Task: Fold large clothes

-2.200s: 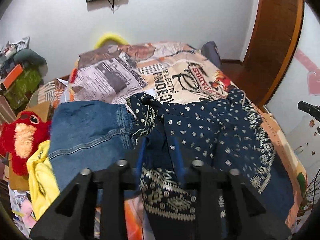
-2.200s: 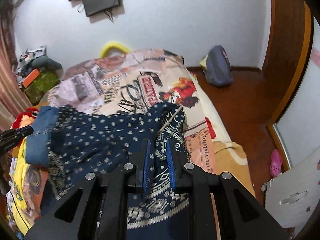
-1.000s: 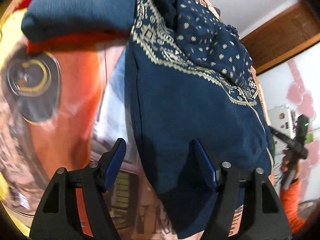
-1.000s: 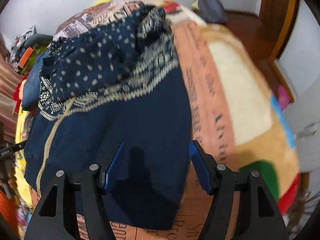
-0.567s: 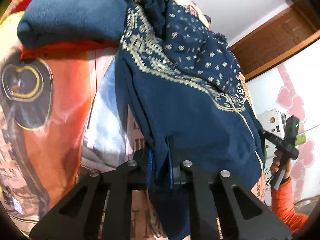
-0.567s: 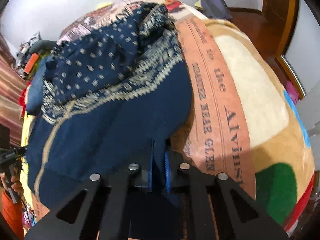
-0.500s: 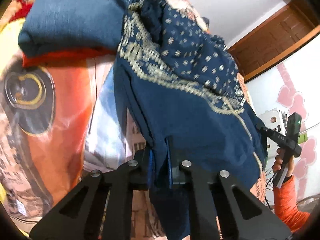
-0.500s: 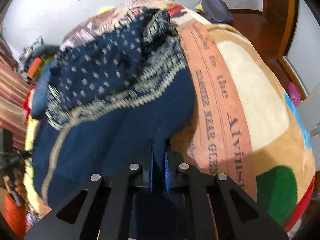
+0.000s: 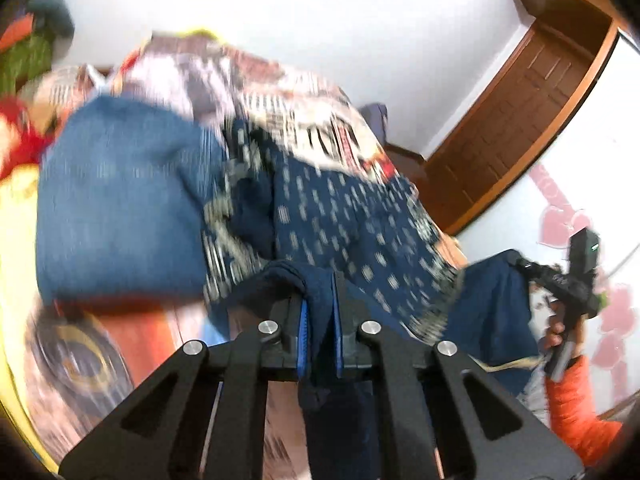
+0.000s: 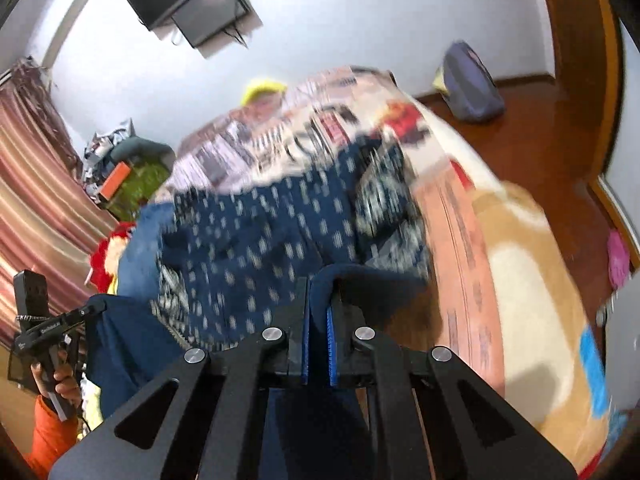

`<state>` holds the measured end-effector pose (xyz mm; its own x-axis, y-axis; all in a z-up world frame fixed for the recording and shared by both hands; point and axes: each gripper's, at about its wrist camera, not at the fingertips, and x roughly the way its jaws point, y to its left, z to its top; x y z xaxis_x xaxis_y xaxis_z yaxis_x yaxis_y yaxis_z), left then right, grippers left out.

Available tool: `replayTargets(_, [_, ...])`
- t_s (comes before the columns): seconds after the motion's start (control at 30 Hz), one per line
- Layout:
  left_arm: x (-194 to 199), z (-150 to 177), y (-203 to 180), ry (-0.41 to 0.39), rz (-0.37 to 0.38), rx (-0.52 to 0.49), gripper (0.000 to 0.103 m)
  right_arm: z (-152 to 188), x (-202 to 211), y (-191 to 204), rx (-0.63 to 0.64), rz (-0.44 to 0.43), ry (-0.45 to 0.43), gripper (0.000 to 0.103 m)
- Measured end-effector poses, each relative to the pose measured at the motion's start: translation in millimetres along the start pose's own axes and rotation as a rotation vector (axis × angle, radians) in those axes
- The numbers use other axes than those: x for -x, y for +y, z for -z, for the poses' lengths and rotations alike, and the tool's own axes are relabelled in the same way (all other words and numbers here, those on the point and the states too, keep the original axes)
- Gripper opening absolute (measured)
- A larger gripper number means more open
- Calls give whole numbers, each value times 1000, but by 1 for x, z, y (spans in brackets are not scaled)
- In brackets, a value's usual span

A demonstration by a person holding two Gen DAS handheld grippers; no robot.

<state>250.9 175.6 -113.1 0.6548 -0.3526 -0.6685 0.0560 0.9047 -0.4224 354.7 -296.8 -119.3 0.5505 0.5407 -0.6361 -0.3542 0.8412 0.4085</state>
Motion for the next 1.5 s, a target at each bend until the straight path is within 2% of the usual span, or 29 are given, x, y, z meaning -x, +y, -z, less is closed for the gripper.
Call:
replayTargets(0.1, [-23,-39,0,-42,-71,-44,9,-37,-15,7,33,18,-50,6])
replayTargets(0.3, [-89,-92,28,-36,-178,-3,9,-85,-77,-2,29,106,-63,6])
replayTargets(0.47, [-136,-98,49,1,-277,-17,10,-94,-141,-32,-10,198,28,6])
replayTargets(0.53, [-150,-97,56,29,-290,-11,10,-90,-164,-43,-25,216,84,6])
replayTargets(0.63, [-160,-91,64,46,-282,-12,11,-82,-177,-52,-39,237,130,7])
replayTargets(0.77, [-149,-90,55,64,-288,-47,12,-81,-170,-54,-70,225,168,9])
replayTargets(0.83, [-140,-90,48,72,-305,-70,18,-83,-160,-54,-91,213,178,11])
replayTargets(0.9, [-121,-89,37,38,-340,-106,38,-85,-144,-50,-88,211,153,11])
replayTargets(0.93, [-112,-89,32,16,-345,-117,41,-85,-135,-47,-77,208,137,11])
replayTargets(1.0, [-90,-88,23,-33,-329,-133,44,-85,-122,-39,-51,201,114,11])
replayTargets(1.07, [-76,-86,15,-42,-307,-139,46,-83,-108,-32,-25,191,96,12])
replayTargets(1.13, [-67,-79,6,-37,-284,-158,47,-77,-94,-25,1,185,83,18])
replayTargets(1.2, [-64,-66,-4,-12,-256,-187,54,-67,-82,-18,26,176,76,24])
replayTargets(1.33, [-74,-34,-20,55,-215,-237,56,-44,-77,-2,107,171,97,25])
replayTargets(1.43, [-97,-10,-26,126,-193,-243,56,-30,-90,6,139,164,134,25])
replayTargets(1.5, [-119,0,-27,181,-208,-245,56,-25,-99,5,138,165,155,25])
